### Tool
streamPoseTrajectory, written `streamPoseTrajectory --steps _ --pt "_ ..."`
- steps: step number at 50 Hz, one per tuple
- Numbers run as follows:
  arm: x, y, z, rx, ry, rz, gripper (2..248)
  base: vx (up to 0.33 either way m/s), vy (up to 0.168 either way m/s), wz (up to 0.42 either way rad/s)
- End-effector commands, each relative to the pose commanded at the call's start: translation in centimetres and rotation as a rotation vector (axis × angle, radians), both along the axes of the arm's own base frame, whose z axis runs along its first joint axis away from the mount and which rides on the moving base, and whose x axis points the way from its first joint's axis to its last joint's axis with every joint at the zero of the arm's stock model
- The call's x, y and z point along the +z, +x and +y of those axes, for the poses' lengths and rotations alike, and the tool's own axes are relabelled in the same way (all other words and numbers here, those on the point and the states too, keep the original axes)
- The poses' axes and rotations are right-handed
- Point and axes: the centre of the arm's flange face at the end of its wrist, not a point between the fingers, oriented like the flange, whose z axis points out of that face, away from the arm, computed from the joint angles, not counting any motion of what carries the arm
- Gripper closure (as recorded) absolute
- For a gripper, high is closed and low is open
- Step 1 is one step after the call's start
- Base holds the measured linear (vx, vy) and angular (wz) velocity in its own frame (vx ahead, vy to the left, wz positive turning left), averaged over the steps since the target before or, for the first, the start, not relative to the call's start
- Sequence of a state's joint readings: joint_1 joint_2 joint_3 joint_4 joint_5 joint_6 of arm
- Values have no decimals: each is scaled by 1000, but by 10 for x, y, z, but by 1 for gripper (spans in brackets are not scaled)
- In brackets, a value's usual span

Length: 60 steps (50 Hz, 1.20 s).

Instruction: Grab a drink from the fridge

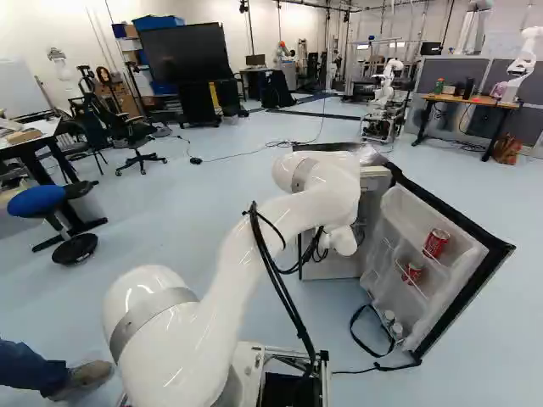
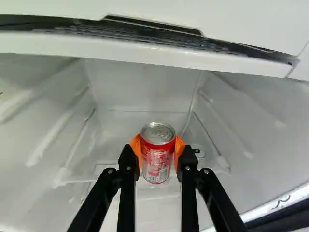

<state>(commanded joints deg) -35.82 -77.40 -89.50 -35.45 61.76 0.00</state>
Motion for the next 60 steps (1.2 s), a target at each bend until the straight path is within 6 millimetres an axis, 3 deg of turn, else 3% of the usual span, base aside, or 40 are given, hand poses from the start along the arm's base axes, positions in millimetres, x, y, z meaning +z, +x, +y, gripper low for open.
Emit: streamPoseTrajectory --steps 33,60 --pt "58 -62 7 -49 42 56 162 0 0 0" --pt "106 -110 34 -63 70 91 162 0 0 0"
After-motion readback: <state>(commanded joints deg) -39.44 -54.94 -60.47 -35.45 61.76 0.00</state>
